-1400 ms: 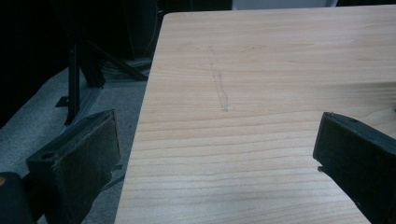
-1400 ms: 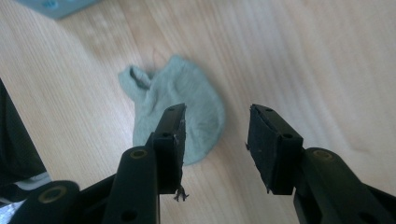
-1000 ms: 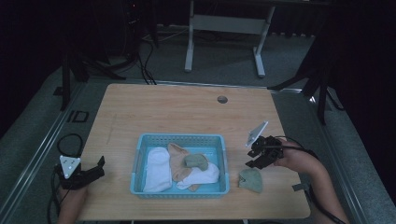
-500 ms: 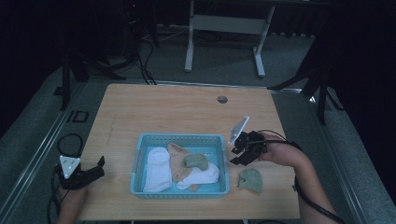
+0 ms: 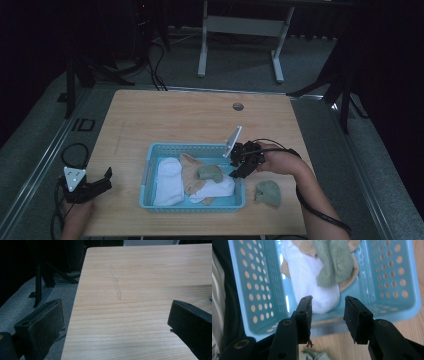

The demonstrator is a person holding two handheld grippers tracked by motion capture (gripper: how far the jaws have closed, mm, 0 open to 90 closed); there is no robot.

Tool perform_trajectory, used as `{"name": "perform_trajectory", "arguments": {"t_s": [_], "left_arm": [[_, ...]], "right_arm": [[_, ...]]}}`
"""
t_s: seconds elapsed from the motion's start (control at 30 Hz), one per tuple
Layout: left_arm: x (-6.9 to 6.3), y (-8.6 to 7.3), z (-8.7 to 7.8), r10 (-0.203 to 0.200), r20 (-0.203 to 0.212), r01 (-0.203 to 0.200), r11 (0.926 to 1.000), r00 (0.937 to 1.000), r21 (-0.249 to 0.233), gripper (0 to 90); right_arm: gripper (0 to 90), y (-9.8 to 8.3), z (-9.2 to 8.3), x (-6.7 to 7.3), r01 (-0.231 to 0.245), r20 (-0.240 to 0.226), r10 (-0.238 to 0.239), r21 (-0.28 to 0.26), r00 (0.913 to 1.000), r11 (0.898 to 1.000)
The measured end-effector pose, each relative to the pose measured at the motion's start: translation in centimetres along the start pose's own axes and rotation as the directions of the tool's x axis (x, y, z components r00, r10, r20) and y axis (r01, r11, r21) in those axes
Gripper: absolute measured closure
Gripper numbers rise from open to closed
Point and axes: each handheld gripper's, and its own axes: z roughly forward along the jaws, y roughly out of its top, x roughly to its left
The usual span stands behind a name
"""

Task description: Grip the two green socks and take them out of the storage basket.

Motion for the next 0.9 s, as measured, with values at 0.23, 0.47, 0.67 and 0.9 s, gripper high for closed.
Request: {"name": "perform_trajectory", "arguments": {"t_s": [0.23, 0.47, 0.67, 0.9], "left_arm": [[0.0, 0.0, 0.0, 0.001, 0.002, -0.001, 1.0, 1.0, -0.002, 0.4], [0.0, 0.0, 0.0, 0.0, 0.002, 0.0, 1.0, 1.0, -0.003, 0.4], [0.0, 0.0, 0.0, -0.001, 0.004, 0.001, 1.0, 1.0, -0.004, 0.4], [0.0, 0.0, 0.0, 0.003, 0.004, -0.003, 1.0, 1.0, -0.003, 0.4]], "right_arm": [[57.6, 1.6, 1.4, -0.1, 0.024, -0.01, -0.024, 0.031, 0.9997, 0.999], [57.6, 2.7, 2.8, -0.4, 0.037, -0.017, -0.036, 0.069, 0.9992, 0.997], [57.6, 3.3, 4.0, -0.7, 0.039, -0.026, -0.036, 0.087, 0.999, 0.995], [56.4, 4.0, 5.2, -0.8, 0.047, -0.038, -0.043, 0.104, 0.9984, 0.993]]}}
